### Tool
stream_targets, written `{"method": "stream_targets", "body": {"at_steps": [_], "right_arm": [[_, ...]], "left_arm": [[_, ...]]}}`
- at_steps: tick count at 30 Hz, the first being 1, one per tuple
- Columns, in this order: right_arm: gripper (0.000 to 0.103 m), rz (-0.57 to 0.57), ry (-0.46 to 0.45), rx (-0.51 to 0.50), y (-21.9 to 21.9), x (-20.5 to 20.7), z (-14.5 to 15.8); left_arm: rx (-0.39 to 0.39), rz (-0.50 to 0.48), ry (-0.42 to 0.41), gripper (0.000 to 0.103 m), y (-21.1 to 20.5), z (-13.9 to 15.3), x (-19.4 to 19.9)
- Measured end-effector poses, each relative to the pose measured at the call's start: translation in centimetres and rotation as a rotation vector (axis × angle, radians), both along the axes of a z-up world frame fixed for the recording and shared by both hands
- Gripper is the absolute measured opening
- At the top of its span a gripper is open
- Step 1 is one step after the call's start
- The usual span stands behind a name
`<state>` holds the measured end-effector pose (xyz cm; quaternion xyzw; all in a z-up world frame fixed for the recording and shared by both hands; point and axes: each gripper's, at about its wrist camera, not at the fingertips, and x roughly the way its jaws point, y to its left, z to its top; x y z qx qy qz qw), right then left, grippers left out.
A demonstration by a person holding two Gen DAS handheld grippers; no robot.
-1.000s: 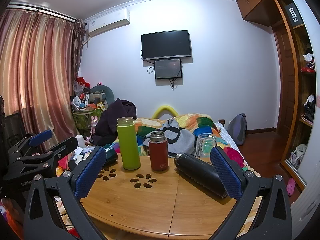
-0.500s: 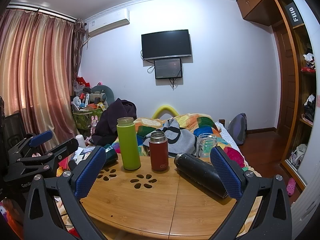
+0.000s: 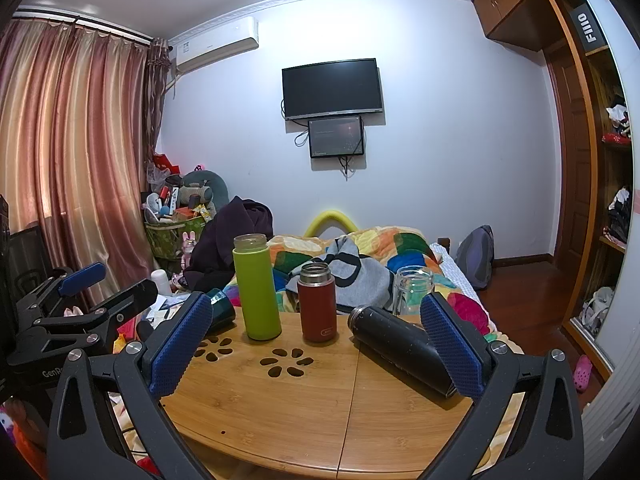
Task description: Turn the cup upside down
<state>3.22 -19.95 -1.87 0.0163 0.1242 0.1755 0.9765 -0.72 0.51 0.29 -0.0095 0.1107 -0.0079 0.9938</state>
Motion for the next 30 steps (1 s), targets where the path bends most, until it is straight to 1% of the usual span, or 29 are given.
{"method": "stream_targets", "body": {"at_steps": [6,9,11,14,18,20,21,22,24,25,30], "right_arm": [[0.103,0.002,0.005,0.003,0.0,0.3,-0.2],[0.103,-0.004,0.015,0.0,-0.2,0.8,-0.6],[0.103,-0.019,0.025,-0.004,-0.5,1.4,-1.0],[0.103,-0.045,0.044,-0.007,-1.3,2.1,-1.9],[0.103,-0.074,0.092,0.006,-3.0,3.5,-3.3],[0.103,-0.084,0.122,0.013,-4.0,4.3,-4.0],[0.103,-0.089,0.136,0.019,-4.5,4.6,-4.4],[0.103,-0.095,0.151,0.028,-5.0,4.9,-4.8],[0.103,-0.099,0.176,0.047,-6.0,5.8,-5.5],[0.103,-0.102,0.186,0.054,-6.4,6.0,-5.8],[0.103,-0.11,0.219,0.082,-7.5,6.5,-6.8]], "left_arm": [[0.01,-0.002,0.011,0.103,-0.3,-0.1,0.6],[0.02,-0.009,0.029,0.103,-0.8,-0.5,1.8],[0.011,-0.025,0.051,0.103,-1.2,-1.0,3.2],[0.004,-0.055,0.106,0.103,-2.1,-2.2,6.4],[0.018,-0.12,0.227,0.103,-4.0,-4.4,12.0],[0.008,-0.139,0.293,0.103,-4.7,-5.7,15.0],[0.002,-0.142,0.314,0.1,-4.9,-6.2,16.1],[-0.007,-0.143,0.351,0.089,-5.1,-6.8,17.8],[-0.018,-0.157,0.4,0.08,-5.8,-7.5,20.0],[-0.025,-0.154,0.423,0.08,-6.0,-8.0,21.2],[-0.029,-0.062,0.481,0.08,-6.1,-9.8,25.4]]}}
